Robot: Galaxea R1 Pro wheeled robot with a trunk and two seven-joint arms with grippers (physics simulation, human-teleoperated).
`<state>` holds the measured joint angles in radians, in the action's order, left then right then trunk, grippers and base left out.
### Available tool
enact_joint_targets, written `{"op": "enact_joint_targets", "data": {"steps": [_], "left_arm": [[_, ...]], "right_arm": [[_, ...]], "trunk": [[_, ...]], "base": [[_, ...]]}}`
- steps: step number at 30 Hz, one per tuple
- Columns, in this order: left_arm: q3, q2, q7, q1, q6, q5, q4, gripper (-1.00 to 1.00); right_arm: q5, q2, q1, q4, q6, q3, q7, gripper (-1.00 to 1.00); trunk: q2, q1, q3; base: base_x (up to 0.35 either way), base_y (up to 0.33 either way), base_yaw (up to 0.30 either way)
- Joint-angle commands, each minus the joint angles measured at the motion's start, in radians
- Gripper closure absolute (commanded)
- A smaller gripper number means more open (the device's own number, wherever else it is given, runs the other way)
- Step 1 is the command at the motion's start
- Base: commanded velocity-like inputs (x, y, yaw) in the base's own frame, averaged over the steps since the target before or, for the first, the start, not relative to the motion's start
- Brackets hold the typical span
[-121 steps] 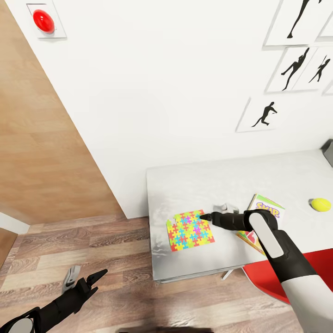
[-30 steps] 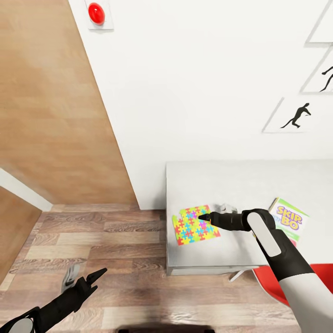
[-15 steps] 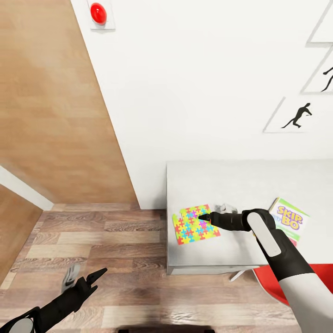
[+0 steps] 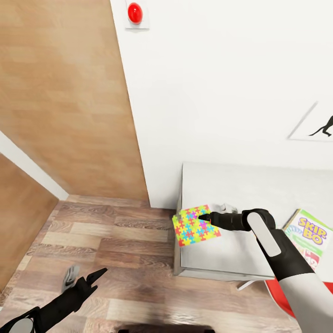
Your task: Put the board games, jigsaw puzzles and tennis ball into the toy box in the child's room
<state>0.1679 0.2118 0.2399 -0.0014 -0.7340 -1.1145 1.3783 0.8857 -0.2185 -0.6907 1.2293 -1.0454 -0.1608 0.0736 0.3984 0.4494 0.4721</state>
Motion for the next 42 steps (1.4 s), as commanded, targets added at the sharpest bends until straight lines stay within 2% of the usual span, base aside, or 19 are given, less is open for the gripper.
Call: {"op": "enact_joint_targets", "data": {"steps": [1,42], "left_arm": [[0.002,0.000,0.002,0.000,-0.005,-0.001,0.001,-1.00],[0.000,-0.004,-0.001,0.000,-0.004,-0.001,0.001,-1.00]], "right_arm": [[0.009,-0.001,0.000,0.001,-0.002,-0.002,0.008,-1.00],[0.008,-0.001,0.000,0.001,-0.002,0.006,0.007,-1.00]], "trunk": [[0.002,0.001,0.001],[0.002,0.001,0.001]], "base": [[0.000,0.000,0.221],[0.000,0.000,0.055]]}}
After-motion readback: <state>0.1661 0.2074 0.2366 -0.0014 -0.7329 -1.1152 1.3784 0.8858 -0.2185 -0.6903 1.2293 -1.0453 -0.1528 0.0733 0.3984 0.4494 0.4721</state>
